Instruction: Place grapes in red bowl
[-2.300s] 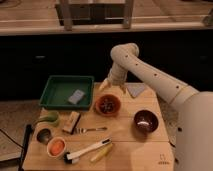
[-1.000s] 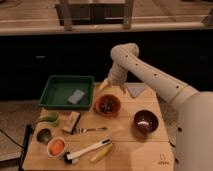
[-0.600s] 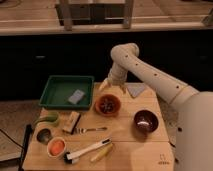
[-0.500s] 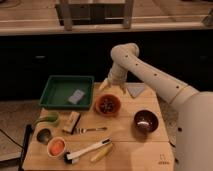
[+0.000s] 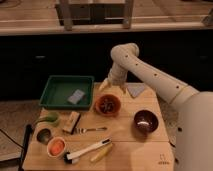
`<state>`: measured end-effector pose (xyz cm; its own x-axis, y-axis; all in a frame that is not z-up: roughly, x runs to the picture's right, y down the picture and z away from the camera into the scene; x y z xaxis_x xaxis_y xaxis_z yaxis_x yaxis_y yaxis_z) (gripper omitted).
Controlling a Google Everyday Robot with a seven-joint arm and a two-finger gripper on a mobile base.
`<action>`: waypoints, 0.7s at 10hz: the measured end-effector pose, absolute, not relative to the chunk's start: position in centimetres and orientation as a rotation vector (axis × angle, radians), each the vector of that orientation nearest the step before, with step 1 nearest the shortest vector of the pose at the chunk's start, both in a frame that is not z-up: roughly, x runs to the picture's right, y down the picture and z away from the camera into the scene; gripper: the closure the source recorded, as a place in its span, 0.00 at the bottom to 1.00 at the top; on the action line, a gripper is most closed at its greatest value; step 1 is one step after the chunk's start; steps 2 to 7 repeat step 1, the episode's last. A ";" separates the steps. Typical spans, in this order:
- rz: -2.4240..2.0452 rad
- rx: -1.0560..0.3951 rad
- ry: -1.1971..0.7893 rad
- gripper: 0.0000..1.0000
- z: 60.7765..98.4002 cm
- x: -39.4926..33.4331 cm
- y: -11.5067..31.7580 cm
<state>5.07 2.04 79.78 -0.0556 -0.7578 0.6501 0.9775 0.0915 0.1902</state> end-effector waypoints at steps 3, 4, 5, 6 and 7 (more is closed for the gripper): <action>-1.472 -0.387 -0.724 0.20 79.8 5.1 2.0; -1.472 -0.387 -0.724 0.20 79.8 5.1 2.0; -1.472 -0.387 -0.724 0.20 79.8 5.1 2.0; -1.472 -0.387 -0.724 0.20 79.8 5.1 2.0; -1.472 -0.387 -0.724 0.20 79.8 5.1 2.0</action>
